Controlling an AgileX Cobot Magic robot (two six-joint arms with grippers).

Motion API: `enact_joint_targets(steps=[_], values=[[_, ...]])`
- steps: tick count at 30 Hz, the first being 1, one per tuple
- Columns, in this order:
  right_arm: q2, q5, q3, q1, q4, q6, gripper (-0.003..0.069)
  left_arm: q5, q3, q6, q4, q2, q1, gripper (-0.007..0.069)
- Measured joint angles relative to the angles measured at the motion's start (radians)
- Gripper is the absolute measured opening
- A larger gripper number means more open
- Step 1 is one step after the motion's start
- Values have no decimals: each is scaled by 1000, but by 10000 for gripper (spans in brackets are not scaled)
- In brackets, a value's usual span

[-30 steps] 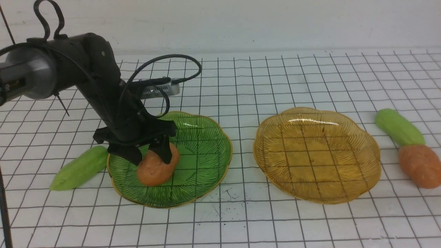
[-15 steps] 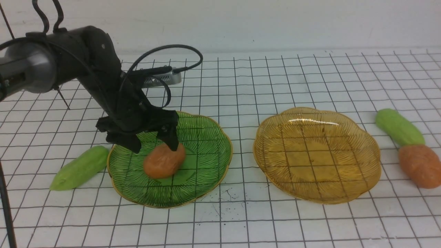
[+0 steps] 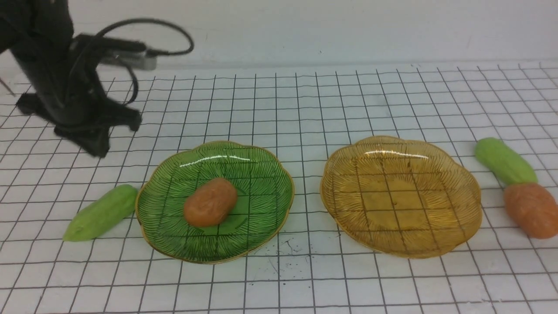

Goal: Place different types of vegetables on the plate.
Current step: 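Move the green vegetable from the table onto the right plate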

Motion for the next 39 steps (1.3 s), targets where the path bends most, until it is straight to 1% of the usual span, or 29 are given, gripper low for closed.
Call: enact_joint_targets(steps=[2,4,6,9,14,18,19,21,22,23,24,25,28,30,32,36,39], values=[[0,1,0,0,0,0,52,1,73,8,6,11,61,-1],[0,1,0,0,0,0,52,1,91,17,14,19,95,15],[0,1,0,0,1,0,52,0,92,25,14,23,101,35],[0,1,0,0,0,0,52,0,93,69,2,29,102,99],[0,1,0,0,0,0,52,-1,93,151,-61,59,102,245],[0,1,0,0,0,0,52,-9,93,188,-64,88,102,395],[0,1,0,0,0,0,52,-25,93,194,-61,100,102,444],[0,1,0,0,0,0,52,-55,93,196,-61,114,102,514],[0,1,0,0,0,0,52,-77,93,196,-61,125,102,541],[0,1,0,0,0,0,52,-79,93,196,-61,125,102,545],[0,1,0,0,0,0,52,-100,93,197,-61,141,102,573],[0,1,0,0,0,0,52,-111,93,198,-62,152,102,583],[0,1,0,0,0,0,52,-130,93,199,-62,183,102,591],[0,1,0,0,0,0,52,-131,93,199,-61,198,102,578],[0,1,0,0,0,0,52,-124,93,199,-54,204,102,528],[0,1,0,0,0,0,52,-78,72,199,-31,204,101,340],[0,1,0,0,0,0,52,-58,59,195,-25,204,101,342]])
